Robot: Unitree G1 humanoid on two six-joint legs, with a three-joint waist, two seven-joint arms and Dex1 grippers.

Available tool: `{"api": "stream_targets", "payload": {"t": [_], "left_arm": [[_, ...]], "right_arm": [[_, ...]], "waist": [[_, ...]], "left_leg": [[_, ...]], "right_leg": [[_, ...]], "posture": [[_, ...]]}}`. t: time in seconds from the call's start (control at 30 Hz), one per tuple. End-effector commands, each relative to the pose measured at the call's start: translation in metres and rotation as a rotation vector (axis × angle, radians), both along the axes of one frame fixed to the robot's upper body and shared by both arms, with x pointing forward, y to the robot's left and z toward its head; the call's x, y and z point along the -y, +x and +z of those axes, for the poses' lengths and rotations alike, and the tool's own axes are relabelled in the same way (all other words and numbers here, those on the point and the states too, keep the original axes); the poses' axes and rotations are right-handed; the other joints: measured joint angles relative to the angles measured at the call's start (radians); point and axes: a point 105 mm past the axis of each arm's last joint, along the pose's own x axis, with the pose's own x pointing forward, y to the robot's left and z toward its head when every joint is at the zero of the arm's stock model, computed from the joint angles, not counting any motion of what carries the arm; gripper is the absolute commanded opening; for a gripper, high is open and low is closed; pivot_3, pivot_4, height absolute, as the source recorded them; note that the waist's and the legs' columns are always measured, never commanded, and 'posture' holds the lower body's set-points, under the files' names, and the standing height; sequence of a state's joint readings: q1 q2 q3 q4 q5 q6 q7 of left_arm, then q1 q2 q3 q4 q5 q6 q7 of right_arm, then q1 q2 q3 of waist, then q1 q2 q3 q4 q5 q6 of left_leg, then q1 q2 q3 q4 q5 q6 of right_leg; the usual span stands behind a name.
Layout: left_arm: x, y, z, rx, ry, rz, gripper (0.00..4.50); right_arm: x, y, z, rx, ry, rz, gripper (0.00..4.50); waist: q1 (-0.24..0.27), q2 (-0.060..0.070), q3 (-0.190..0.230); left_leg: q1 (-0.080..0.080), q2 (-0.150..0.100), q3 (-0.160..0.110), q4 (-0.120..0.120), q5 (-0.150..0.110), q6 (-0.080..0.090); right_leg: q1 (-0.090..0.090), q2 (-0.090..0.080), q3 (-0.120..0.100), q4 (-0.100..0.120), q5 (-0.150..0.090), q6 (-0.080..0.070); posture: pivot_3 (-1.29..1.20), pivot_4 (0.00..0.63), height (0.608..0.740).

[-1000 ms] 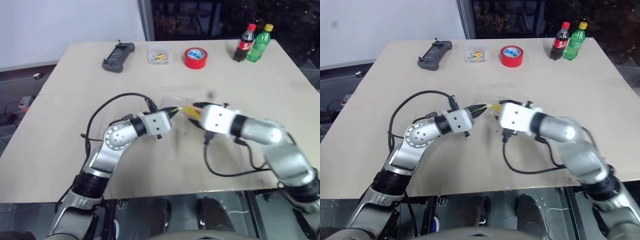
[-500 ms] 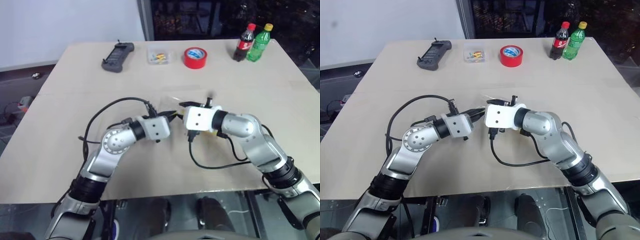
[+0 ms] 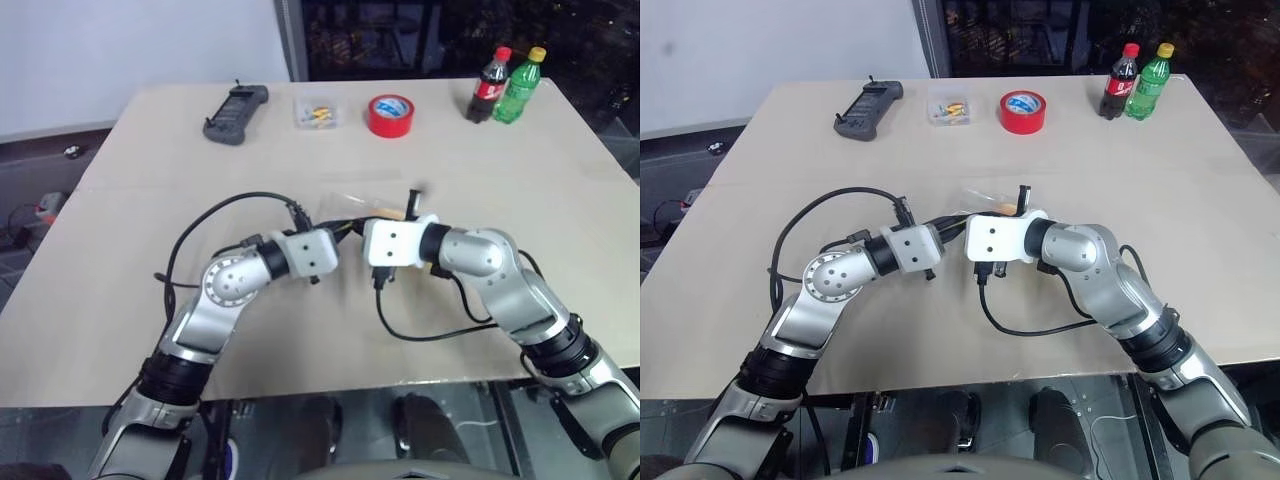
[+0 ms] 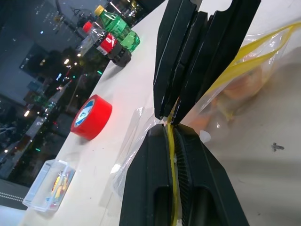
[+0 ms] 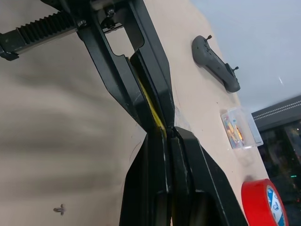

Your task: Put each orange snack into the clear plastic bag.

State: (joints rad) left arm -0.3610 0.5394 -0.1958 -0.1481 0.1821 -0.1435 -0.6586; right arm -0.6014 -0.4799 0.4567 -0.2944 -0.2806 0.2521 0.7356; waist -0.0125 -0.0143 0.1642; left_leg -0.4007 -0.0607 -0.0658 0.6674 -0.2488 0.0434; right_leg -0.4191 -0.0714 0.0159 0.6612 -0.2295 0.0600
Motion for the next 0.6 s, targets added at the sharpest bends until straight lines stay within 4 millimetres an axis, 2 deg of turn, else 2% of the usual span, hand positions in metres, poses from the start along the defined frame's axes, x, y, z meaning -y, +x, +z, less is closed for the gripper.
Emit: {"api": "stream_targets", "payload": {"t": [0.03, 0.27, 0.37, 0.53, 0.6], "left_arm": [[0.0085, -0.0089, 0.0194, 0.063, -0.033, -0.056, 0.00], [0.0077, -0.0091, 0.0189, 0.055, -0.037, -0.055, 0.00], [0.0079, -0.0094, 0.0189, 0.052, -0.040, -0.056, 0.00], [0.0076, -0.0090, 0.0193, 0.054, -0.042, -0.053, 0.00], [0.0075, -0.0091, 0.0194, 0.054, -0.043, -0.051, 0.00]], "right_arm": [[0.0002, 0.0006, 0.0102, 0.046, 0.006, 0.008, 0.13], [0.0030, 0.0034, 0.0095, 0.066, -0.023, 0.003, 0.13], [0.0041, 0.0037, 0.0068, 0.065, -0.041, 0.007, 0.90], [0.0046, 0.0054, 0.0074, 0.086, -0.041, -0.001, 2.99], [0.0046, 0.0055, 0.0071, 0.086, -0.042, -0.002, 2.99]], "waist": [[0.000, 0.000, 0.000], [0.000, 0.000, 0.000], [0.000, 0.000, 0.000], [0.000, 0.000, 0.000], [0.000, 0.000, 0.000]], "left_leg": [[0.000, 0.000, 0.000, 0.000, 0.000, 0.000], [0.000, 0.000, 0.000, 0.000, 0.000, 0.000], [0.000, 0.000, 0.000, 0.000, 0.000, 0.000], [0.000, 0.000, 0.000, 0.000, 0.000, 0.000], [0.000, 0.000, 0.000, 0.000, 0.000, 0.000]], "right_leg": [[0.000, 0.000, 0.000, 0.000, 0.000, 0.000], [0.000, 0.000, 0.000, 0.000, 0.000, 0.000], [0.000, 0.000, 0.000, 0.000, 0.000, 0.000], [0.000, 0.000, 0.000, 0.000, 0.000, 0.000], [0.000, 0.000, 0.000, 0.000, 0.000, 0.000]], "posture": [[0.00, 0.150, 0.740], [0.00, 0.150, 0.740], [0.00, 0.150, 0.740], [0.00, 0.150, 0.740], [0.00, 0.150, 0.740]]}}
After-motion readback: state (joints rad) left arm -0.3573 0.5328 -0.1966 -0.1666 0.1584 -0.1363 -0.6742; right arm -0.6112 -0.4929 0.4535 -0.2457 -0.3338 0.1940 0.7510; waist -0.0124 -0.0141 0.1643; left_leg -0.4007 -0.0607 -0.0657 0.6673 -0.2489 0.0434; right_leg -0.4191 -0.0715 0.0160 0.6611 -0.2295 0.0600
